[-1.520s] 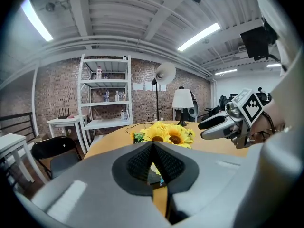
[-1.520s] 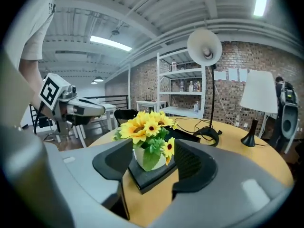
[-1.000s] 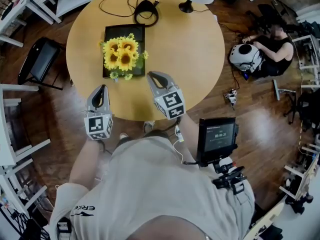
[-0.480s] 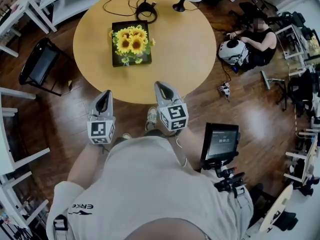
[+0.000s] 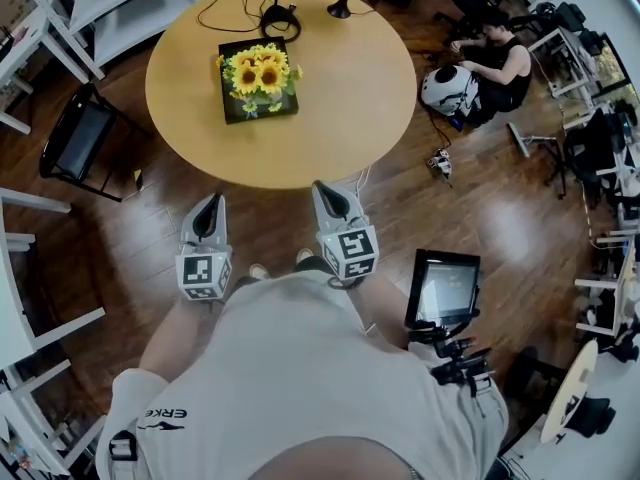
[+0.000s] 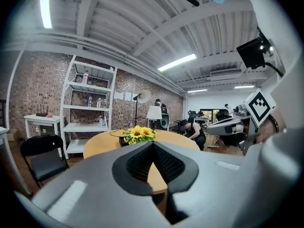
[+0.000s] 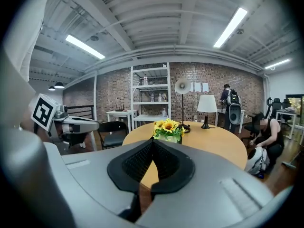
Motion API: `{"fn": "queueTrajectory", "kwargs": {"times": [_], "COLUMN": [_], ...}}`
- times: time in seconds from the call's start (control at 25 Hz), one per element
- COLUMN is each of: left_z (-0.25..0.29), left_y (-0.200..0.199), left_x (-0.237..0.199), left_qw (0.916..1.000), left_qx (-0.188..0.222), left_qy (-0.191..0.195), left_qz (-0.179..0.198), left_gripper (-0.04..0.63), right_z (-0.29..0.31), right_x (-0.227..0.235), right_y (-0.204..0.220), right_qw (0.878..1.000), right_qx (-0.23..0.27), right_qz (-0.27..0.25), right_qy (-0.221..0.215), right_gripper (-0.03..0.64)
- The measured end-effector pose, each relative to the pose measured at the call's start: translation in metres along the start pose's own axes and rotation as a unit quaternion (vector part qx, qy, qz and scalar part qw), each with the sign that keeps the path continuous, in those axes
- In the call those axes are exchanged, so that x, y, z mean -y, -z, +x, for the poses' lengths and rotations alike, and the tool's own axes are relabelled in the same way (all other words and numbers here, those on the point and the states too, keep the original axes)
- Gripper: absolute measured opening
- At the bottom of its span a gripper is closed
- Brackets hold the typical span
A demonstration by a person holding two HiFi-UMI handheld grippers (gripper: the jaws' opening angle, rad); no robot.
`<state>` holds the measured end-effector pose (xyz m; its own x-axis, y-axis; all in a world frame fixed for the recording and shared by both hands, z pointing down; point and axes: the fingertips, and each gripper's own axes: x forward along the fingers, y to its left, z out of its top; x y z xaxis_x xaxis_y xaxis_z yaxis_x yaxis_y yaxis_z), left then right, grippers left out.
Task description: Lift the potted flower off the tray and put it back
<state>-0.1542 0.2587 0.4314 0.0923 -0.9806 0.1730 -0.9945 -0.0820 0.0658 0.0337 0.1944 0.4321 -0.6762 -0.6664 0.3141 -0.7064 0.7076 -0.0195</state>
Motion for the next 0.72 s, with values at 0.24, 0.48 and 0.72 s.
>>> {"fn": "queueTrajectory", "kwargs": {"times": [0.24,0.48,0.72], "left_z": [-0.006,-0.008,-0.006], "left_y": [-0.004,-0.012,-0.016], "left_x": [0.019,0.046,0.056], "left_qw": [1.0,0.9999,0.9999], "left_qx": [0.003,0.01,0.012], "left_qy": [-0.006,-0.003,-0.005], "left_qz": [0.0,0.001,0.001], "left_gripper": [0.002,0.002,0.002], "right_z": [-0.018,-0.037,-0.041], "right_x": [0.001,0.006,0.006], "right_y": [0.003,0.007,0.01], "right_qw": [1.0,1.0,0.999], "right_qx": [0.003,0.006,0.0], "right_qz": [0.002,0.013,0.02], "right_qy": [-0.002,-0.012,-0.028], "right_gripper": [0.014,0.012,0.012]}}
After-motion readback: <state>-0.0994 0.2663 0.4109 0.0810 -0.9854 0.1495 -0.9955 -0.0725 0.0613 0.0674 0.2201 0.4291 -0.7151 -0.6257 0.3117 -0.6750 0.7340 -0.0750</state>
